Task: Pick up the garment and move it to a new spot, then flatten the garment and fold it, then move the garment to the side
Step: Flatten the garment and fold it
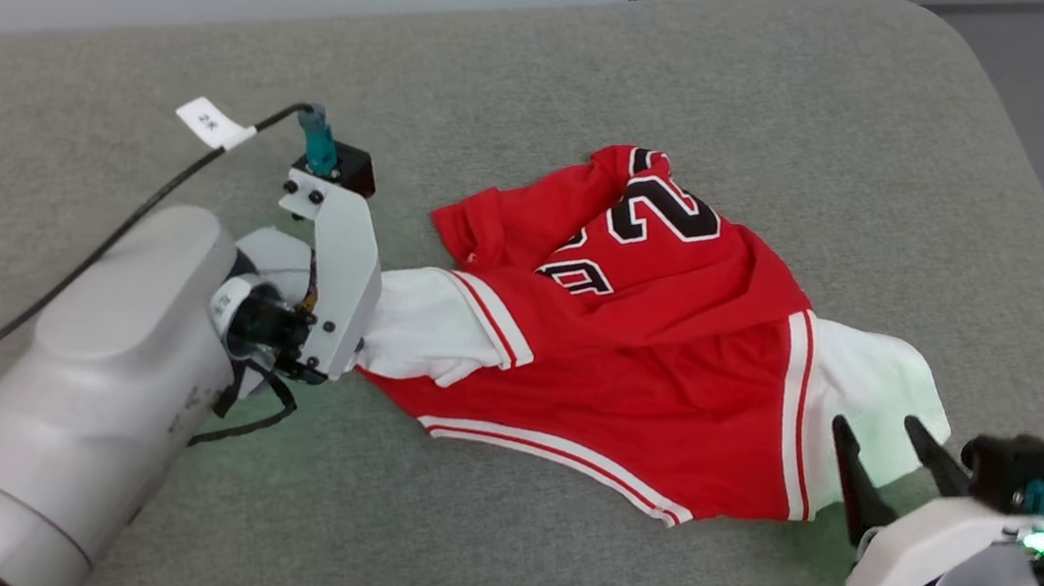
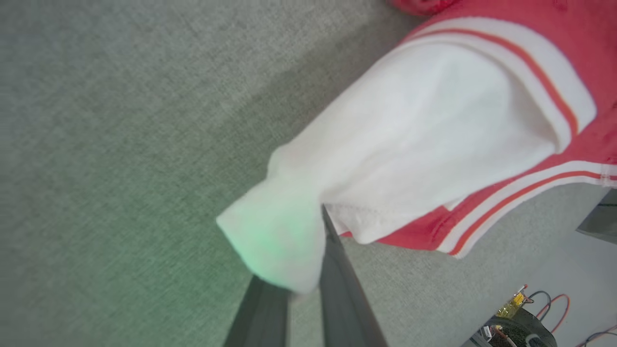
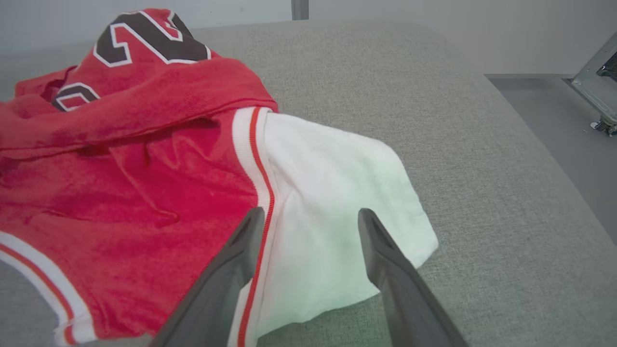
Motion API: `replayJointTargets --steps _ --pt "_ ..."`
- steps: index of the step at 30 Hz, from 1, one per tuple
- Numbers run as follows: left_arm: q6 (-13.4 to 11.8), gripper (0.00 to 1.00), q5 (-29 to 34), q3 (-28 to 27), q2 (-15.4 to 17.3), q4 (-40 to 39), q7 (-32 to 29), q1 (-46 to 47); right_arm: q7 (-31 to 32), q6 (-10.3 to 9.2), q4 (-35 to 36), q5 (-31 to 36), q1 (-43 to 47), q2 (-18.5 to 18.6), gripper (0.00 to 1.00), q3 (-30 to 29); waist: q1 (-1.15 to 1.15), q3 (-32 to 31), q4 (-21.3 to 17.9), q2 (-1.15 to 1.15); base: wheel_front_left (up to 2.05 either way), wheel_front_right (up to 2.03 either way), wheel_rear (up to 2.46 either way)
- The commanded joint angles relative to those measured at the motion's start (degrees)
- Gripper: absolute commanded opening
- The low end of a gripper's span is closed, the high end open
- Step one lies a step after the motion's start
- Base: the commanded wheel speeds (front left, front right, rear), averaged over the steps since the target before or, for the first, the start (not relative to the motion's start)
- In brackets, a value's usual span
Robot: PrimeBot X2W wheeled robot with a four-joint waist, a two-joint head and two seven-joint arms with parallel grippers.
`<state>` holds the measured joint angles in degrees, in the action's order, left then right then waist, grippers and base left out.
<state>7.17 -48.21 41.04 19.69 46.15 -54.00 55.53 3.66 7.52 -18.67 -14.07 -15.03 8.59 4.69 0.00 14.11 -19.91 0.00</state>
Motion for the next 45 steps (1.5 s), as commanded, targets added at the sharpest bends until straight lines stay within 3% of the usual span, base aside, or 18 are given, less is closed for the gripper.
replayJointTargets --steps 1,11,21,28,29,33,45 --pt "0.13 0.00 -0.19 0.22 0.45 0.51 0.43 0.43 1.38 -0.06 -0.11 -0.50 -1.38 0.58 1.00 0.01 0.00 -0.03 0.41 0.00 0.00 0.00 0.00" --pt "0.31 0.00 -2.05 2.14 -1.16 1.00 2.01 2.13 24.72 -0.06 -6.13 -2.32 -6.99 3.50 1.00 -2.16 0.00 0.88 3.07 0.00 0.00 0.00 0.00" --pt "0.31 0.00 -4.44 4.67 -1.25 0.48 3.87 2.95 39.31 0.00 -9.45 -3.71 -8.58 0.73 1.00 -3.27 0.00 1.94 4.60 0.00 0.00 0.00 0.00" --pt "0.21 0.00 -6.11 6.40 -1.24 1.03 4.75 2.68 49.52 0.01 -11.60 -0.56 -7.97 -1.41 0.98 -5.27 0.00 1.88 5.25 0.00 0.00 0.00 0.00" --pt "0.21 0.00 -6.32 6.69 -1.27 1.11 4.84 2.44 50.51 0.04 -11.30 -0.55 -7.72 -1.57 0.00 -5.27 0.00 1.76 5.39 0.00 0.00 0.00 0.00" --pt "0.22 0.00 -7.65 7.43 -1.72 1.44 5.36 1.63 54.53 0.10 -9.98 -1.45 -6.08 -1.09 0.00 -5.28 0.00 1.01 6.21 0.00 0.00 0.00 0.00" --pt "0.22 0.00 -9.45 8.30 -0.83 2.33 8.29 4.89 55.94 0.06 1.08 -4.30 -11.86 0.86 0.00 -10.93 0.00 -4.48 9.54 0.00 0.00 0.00 0.00"
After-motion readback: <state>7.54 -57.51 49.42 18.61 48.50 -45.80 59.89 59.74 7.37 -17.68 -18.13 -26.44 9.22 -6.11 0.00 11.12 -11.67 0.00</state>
